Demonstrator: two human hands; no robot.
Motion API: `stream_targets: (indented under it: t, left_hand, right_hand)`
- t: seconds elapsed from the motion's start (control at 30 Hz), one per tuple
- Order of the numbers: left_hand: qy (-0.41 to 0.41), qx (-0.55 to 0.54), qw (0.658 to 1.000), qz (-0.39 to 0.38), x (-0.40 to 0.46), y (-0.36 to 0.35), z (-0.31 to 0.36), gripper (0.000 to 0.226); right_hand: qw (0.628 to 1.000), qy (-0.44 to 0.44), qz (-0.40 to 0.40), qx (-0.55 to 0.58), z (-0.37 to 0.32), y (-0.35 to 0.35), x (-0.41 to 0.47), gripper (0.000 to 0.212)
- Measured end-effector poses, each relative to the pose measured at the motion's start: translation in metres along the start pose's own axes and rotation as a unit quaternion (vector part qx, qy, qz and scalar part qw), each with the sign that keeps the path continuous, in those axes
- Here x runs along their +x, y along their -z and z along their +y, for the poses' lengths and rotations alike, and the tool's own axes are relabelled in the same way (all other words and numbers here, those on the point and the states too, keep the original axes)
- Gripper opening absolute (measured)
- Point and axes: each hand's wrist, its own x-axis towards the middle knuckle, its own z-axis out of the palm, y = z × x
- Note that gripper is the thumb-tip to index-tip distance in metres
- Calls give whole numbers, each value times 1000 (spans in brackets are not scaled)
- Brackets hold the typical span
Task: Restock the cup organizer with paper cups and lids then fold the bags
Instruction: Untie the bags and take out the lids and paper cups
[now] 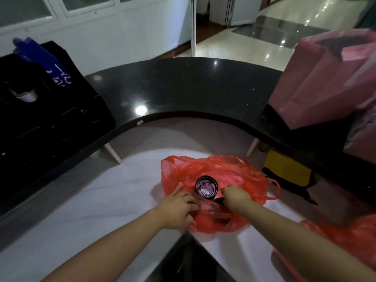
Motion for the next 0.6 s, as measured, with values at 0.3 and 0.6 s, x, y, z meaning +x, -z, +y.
stream_targets:
  t: [0.3, 0.6]
  left_hand:
    - [-53, -36, 990, 126, 7, 5, -17, 45]
    - [49, 62, 993, 86, 19, 7, -19, 62]
  right_hand:
    - [998, -44, -38, 19, -6, -15, -5, 19]
    - [982, -109, 105, 115, 1, 31, -1, 11]
